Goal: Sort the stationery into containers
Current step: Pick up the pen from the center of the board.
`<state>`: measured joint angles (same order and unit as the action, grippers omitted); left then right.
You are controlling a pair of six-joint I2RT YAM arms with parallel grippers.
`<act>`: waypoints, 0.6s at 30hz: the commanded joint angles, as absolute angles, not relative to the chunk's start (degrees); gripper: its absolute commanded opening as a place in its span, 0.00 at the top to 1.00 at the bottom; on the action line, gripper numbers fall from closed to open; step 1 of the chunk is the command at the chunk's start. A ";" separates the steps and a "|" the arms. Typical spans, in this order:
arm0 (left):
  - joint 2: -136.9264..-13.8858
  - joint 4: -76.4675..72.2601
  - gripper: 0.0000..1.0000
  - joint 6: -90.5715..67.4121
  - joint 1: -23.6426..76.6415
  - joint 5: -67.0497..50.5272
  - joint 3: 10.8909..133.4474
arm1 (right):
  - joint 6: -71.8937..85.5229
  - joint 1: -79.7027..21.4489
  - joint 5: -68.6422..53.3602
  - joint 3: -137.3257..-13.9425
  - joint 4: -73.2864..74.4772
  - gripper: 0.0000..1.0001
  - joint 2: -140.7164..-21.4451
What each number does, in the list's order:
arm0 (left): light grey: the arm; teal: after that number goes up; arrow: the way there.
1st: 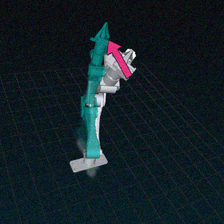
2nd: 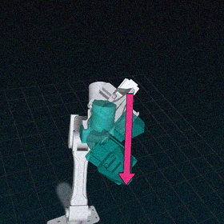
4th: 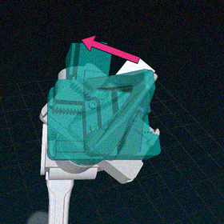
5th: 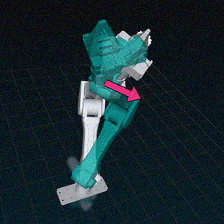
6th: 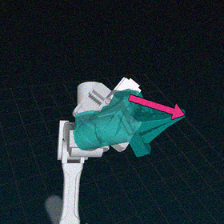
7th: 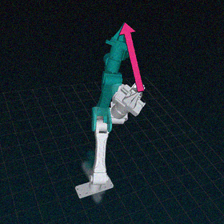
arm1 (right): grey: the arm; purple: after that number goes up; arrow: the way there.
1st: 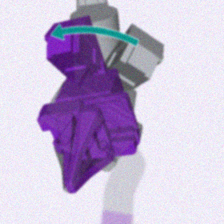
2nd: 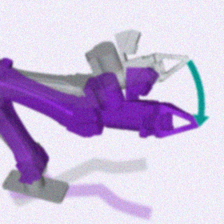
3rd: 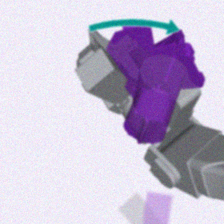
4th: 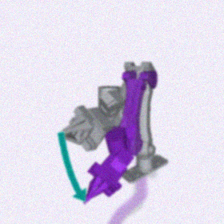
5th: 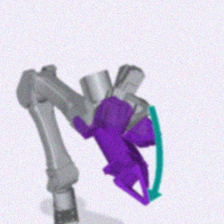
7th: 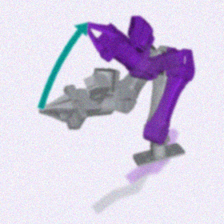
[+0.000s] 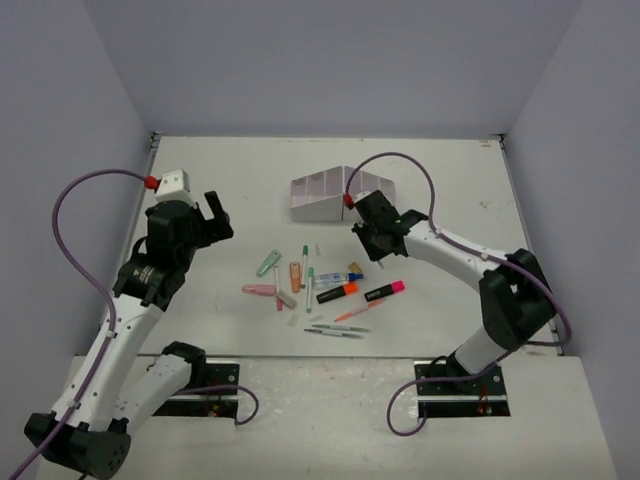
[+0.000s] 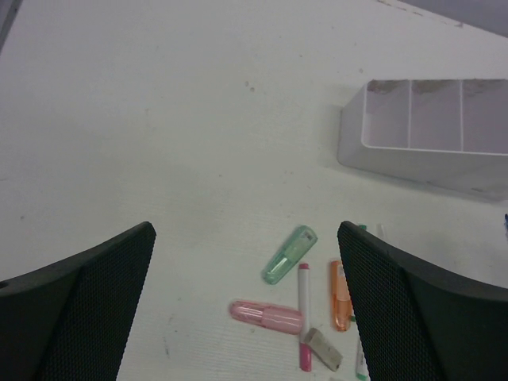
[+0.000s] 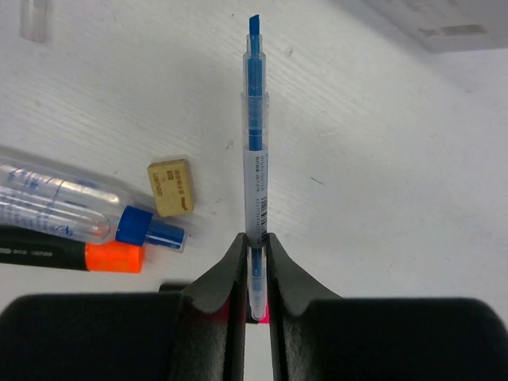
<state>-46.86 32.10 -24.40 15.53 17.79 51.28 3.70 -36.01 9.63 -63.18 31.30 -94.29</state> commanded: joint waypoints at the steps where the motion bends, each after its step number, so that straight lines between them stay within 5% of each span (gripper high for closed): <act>1: -53.60 26.11 0.00 -32.58 21.50 17.34 54.51 | 7.91 -36.39 13.85 -61.46 30.44 1.00 -79.92; 5: -68.83 24.62 0.00 -37.77 39.61 32.96 59.38 | 14.79 -36.05 21.82 -56.36 28.32 1.00 -65.68; 12: -92.31 24.63 0.06 -47.92 49.68 42.03 71.94 | 20.08 -33.42 27.55 -49.20 27.07 1.00 -50.29; 18: -106.66 27.72 0.48 -52.05 50.89 44.33 82.13 | 21.44 -33.40 23.98 -45.95 25.92 1.00 -41.72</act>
<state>-101.62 26.44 -45.22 50.83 37.56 75.41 18.45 -33.34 23.59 -47.75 28.25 -45.54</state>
